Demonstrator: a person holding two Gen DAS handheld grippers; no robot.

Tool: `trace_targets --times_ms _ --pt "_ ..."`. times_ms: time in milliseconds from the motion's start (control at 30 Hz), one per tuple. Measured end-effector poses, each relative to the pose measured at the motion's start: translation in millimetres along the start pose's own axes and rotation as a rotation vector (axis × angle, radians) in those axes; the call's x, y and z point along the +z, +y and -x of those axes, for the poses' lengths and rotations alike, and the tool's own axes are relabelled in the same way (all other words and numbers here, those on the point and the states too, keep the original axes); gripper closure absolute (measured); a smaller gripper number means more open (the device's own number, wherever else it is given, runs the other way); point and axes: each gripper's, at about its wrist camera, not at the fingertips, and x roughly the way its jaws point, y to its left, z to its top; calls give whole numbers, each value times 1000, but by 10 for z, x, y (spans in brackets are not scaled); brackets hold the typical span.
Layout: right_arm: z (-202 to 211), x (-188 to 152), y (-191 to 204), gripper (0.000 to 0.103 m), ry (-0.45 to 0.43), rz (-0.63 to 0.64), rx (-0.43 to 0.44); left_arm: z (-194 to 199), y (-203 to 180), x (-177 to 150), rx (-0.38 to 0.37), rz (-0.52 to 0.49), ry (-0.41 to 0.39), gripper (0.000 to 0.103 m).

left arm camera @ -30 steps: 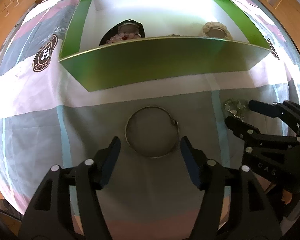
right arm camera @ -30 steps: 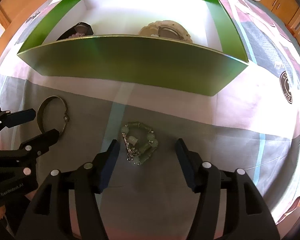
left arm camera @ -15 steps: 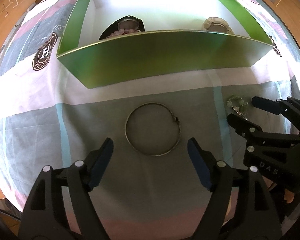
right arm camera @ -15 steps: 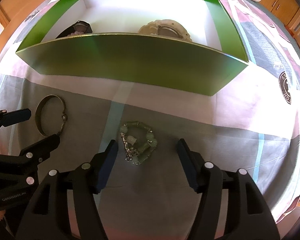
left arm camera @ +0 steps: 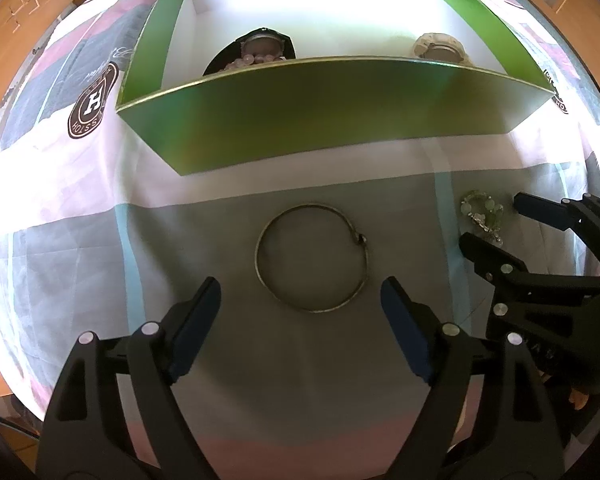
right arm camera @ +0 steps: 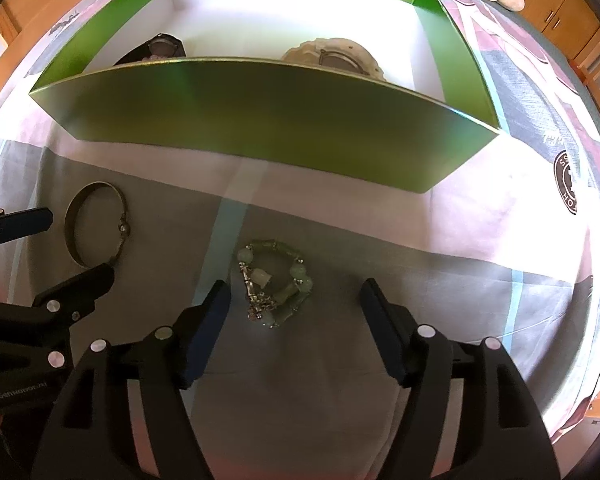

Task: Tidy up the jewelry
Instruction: 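Lower the open left tool over the bangle while the right tool lowers over the jade bracelet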

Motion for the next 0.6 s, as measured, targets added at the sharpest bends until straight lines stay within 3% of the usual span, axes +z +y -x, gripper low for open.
trace_targets --times_ms 600 --pt "-11 -16 43 34 3 27 34 116 127 -23 -9 57 -12 19"
